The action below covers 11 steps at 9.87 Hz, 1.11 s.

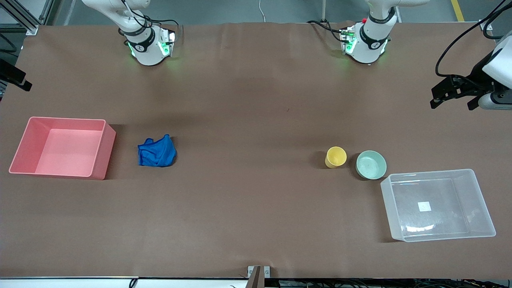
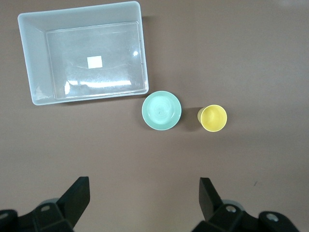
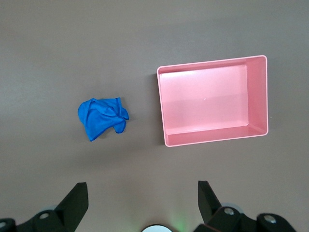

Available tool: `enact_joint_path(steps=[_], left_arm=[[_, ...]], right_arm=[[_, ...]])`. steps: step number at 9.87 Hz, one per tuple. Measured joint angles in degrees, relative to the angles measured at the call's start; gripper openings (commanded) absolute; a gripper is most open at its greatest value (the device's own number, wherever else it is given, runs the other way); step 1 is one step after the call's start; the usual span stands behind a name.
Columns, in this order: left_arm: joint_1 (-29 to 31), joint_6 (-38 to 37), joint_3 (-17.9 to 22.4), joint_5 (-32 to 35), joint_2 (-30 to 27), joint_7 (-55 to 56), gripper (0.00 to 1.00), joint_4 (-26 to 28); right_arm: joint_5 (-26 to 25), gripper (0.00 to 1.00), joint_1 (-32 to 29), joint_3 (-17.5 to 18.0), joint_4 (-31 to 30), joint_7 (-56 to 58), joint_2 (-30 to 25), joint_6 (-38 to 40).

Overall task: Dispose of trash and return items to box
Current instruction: 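Reach the right gripper to the blue cloth while the left gripper reaches the bowl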

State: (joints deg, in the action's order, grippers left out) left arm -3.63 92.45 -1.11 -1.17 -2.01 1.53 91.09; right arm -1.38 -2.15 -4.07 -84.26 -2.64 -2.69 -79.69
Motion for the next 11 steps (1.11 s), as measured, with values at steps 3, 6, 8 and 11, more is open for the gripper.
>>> enact_joint_path(steps=[3,6,8,11], left_arm=[[0.1,0.0,0.0,0.0,0.1,0.0,1.0,-0.5],[1.9,0.5,0.1,0.0,1.5,-0.1,0.96,-0.8],[3.9,2.3,0.1,0.0,3.1,-2.6,0.96,0.0],[4.8,11.1,0.1,0.0,4.2,-3.7,0.96,9.0]], right_arm=[[0.0,1.0,0.0,0.0,0.0,0.0,0.0,0.0],[0.0,1.0,0.0,0.1,-0.1,0.1,0.2,0.1],[0.1,1.0,0.0,0.7,-1.7,1.6,1.7,-0.8],[0.1,1.0,0.1,5.9,-13.4,1.9,8.6,-18.6]])
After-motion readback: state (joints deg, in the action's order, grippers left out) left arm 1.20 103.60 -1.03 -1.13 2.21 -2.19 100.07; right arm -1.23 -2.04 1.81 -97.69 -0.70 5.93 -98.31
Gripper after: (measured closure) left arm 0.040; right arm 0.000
